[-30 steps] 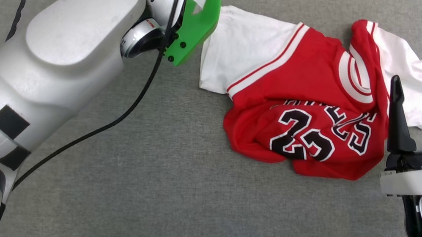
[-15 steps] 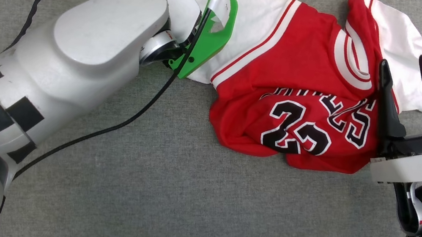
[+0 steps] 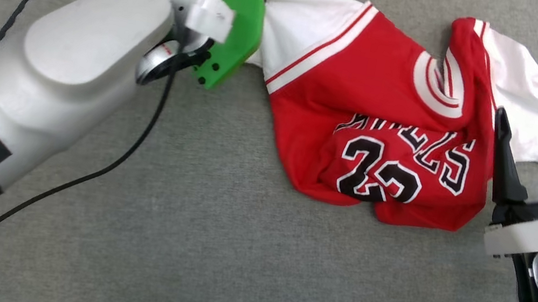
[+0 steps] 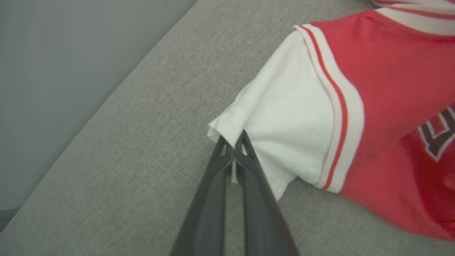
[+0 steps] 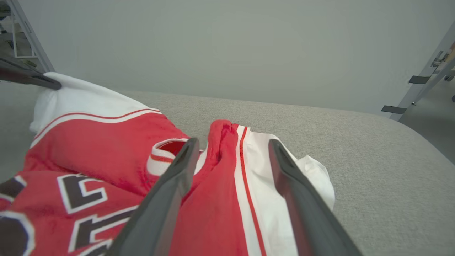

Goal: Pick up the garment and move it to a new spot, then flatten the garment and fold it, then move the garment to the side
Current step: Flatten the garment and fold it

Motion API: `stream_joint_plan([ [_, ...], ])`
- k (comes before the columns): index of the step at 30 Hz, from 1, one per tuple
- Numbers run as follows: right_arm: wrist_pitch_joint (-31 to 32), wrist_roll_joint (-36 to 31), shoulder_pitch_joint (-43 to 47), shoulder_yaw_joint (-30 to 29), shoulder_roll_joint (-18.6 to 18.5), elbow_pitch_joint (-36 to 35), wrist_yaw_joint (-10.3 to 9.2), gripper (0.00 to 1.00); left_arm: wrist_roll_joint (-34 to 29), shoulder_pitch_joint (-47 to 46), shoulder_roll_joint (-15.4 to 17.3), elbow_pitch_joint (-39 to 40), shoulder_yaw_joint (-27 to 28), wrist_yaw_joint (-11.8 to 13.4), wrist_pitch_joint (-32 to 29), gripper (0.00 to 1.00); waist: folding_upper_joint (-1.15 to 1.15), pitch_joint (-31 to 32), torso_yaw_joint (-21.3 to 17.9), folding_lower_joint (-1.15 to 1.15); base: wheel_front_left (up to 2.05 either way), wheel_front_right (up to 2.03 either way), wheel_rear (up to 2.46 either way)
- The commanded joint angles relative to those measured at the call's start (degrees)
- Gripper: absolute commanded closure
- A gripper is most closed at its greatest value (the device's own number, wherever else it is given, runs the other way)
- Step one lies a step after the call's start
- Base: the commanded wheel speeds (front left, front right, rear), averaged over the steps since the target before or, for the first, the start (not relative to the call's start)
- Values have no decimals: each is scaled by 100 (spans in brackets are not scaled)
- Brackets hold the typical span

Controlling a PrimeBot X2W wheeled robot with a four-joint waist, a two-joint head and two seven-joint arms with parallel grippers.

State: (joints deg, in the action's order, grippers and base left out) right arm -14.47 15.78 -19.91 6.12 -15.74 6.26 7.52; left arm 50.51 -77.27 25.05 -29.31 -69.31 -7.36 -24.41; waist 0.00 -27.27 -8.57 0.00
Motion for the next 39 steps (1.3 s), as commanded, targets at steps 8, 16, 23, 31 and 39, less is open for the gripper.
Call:
stream_joint_plan([
  [8,-52,-10,493,-209,-111,123,-3,0,55,845,982,738,183,376,525,100,0,811,777,0,0,0,0],
  [16,-52,-20,697,-238,-171,259,-3,0,435,1966,2123,1741,431,1208,893,100,0,1017,882,0,0,0,0],
  [23,-52,-16,834,-301,-159,333,-3,0,904,3103,2582,2036,430,1759,1243,100,0,1018,868,0,0,0,0],
  [31,-14,-15,754,-277,-259,424,-3,0,1300,3973,2097,1622,261,1825,1625,100,0,983,808,0,0,0,0],
  [39,160,-15,494,-322,-634,311,-3,0,1136,4135,1896,1347,532,2099,2642,0,0,1241,899,0,0,0,0],
])
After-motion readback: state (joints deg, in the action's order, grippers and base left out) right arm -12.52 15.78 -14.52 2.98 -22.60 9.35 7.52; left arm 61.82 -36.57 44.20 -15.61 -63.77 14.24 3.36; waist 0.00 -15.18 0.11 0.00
